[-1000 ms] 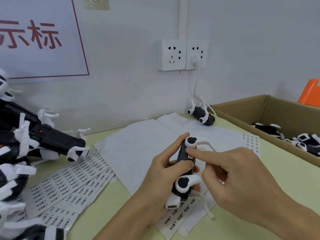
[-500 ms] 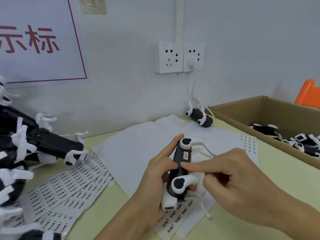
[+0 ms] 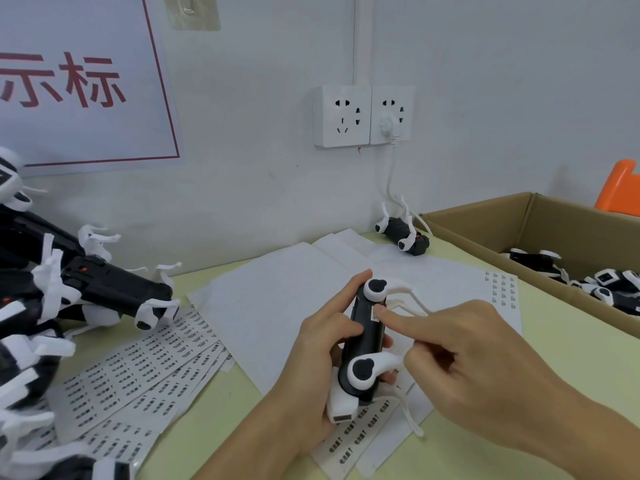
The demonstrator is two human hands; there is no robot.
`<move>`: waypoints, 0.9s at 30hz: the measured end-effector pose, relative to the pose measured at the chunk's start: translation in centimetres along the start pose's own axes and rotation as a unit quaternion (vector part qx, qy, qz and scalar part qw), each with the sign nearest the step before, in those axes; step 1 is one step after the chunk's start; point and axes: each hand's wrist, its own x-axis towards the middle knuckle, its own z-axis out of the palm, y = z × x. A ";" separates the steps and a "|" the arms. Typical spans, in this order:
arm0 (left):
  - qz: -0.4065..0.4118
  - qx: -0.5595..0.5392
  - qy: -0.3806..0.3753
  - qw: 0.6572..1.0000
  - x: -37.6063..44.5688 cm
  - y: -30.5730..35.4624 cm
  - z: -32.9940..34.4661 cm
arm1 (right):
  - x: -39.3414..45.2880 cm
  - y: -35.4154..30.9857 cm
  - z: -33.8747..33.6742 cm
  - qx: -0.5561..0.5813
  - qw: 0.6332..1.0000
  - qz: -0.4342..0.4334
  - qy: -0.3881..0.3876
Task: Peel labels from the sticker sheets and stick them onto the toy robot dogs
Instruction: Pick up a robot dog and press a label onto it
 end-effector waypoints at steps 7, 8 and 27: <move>-0.004 0.006 0.020 1.000 0.1 0.0 0.2 | 0.1 0.4 -0.9 -0.012 1.000 -0.013 0.013; -0.003 0.010 0.021 1.000 0.1 0.0 0.3 | 0.0 0.3 -0.9 -0.013 1.000 -0.010 0.016; -0.004 0.014 0.010 1.000 0.1 -0.2 0.1 | 0.1 1.1 -0.8 0.037 0.999 -0.032 0.000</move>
